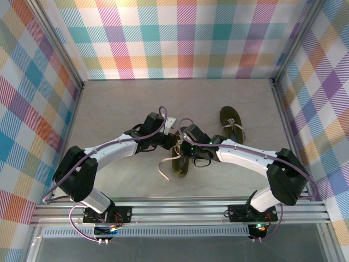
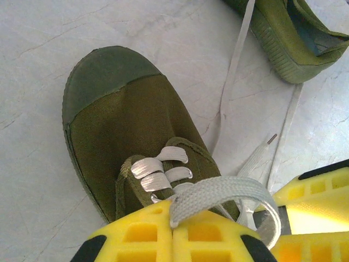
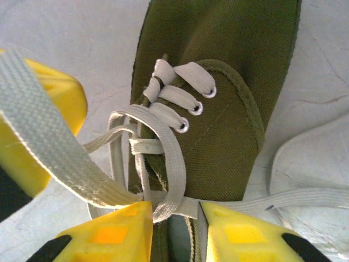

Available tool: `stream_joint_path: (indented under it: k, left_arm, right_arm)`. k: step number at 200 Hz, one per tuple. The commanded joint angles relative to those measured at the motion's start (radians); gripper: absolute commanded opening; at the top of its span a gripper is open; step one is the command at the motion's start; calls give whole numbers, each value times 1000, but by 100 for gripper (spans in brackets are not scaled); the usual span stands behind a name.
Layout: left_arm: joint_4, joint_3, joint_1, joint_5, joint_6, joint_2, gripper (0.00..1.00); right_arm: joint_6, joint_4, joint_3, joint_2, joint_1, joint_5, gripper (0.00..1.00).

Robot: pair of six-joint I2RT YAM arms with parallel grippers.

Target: Tie the shoes

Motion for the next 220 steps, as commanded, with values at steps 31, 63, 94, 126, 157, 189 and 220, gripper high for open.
stream_joint_path:
  k: [31, 63, 94, 126, 157, 189, 220]
  left_arm:
    - [-23, -1, -7, -63, 21, -14, 0]
    - [-47, 7, -15, -92, 41, -13, 0]
    - [-61, 14, -21, -112, 53, -8, 0]
    - [-63, 15, -24, -115, 55, -7, 0]
    - [-69, 16, -27, -123, 63, -13, 0]
    - [-81, 16, -32, -150, 73, -14, 0]
    - [-88, 17, -33, -167, 77, -17, 0]
  right_arm:
    - [14, 36, -5, -32, 1, 14, 31]
    - [15, 58, -18, -54, 0, 4, 32]
    - [9, 83, -22, -66, 0, -19, 33]
    - [9, 84, -2, -29, 0, -53, 32]
    - [11, 99, 6, 1, 1, -74, 30]
    - [18, 93, 18, 27, 1, -76, 28]
    - [27, 80, 24, 40, 0, -63, 24]
